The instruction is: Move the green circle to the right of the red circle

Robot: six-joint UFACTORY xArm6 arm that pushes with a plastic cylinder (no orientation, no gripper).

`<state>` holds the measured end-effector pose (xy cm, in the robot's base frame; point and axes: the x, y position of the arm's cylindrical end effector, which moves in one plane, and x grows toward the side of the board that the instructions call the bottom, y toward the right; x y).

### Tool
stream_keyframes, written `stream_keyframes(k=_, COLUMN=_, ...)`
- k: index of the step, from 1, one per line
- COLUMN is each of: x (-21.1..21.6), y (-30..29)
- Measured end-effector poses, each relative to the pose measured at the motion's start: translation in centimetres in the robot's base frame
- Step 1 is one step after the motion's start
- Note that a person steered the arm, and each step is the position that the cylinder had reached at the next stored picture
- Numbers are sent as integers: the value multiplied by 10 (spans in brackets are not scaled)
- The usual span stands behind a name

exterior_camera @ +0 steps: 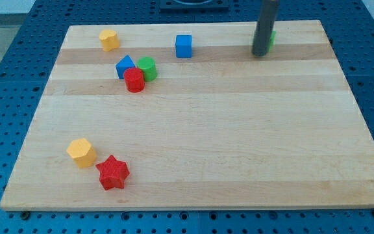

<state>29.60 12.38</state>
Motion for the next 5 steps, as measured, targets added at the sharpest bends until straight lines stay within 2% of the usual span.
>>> stream_keyframes(k=1, x=5, y=-33)
stream_keyframes(k=2, x=40, y=-66)
stream_keyframes(k=3, x=60, y=-124)
stream_keyframes(k=4, x=55, y=-160)
stream_keyframes(k=5, x=29, y=-170)
